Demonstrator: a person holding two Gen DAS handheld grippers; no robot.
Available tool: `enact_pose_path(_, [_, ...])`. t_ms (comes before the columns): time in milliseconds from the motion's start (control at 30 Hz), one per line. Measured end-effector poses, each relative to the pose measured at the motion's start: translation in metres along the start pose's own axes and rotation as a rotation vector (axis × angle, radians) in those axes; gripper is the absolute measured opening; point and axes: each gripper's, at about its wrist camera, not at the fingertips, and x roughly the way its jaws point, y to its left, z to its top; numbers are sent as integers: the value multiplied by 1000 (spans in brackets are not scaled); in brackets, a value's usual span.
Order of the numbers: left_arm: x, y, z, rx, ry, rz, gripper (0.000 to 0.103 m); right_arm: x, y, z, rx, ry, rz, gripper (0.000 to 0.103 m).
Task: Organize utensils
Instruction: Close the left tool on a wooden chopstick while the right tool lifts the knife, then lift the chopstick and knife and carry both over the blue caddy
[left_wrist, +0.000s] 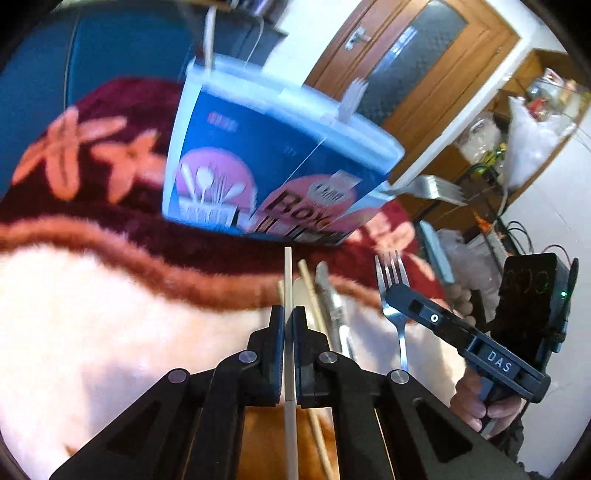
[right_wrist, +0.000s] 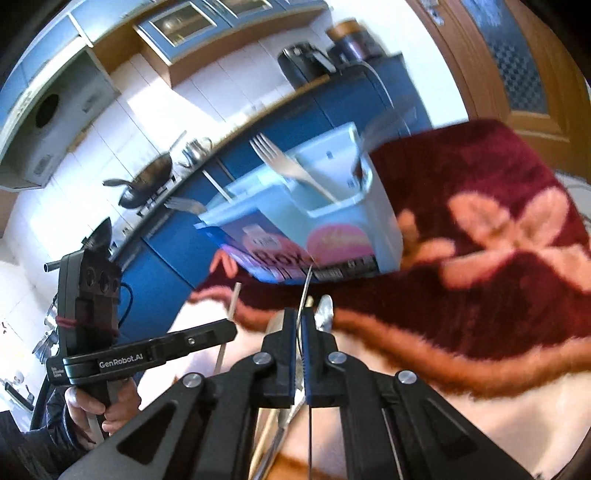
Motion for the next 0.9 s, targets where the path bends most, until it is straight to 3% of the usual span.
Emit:
enact_pose_path(133, [-25, -10, 5, 43, -98, 17, 4, -8, 2, 2, 61, -22, 44, 4])
enact_pose_path(333, [-45, -24, 19, 94, -161, 6, 4, -22, 17, 3, 15, -110, 1, 3])
enact_pose_path(600, [-74, -37, 41, 149, -314, 32, 4, -41, 21, 6, 9, -200, -45, 3])
enact_pose_path(900, [-95, -47, 96, 220, -571, 121, 4, -50, 32, 23, -29, -251, -77, 3])
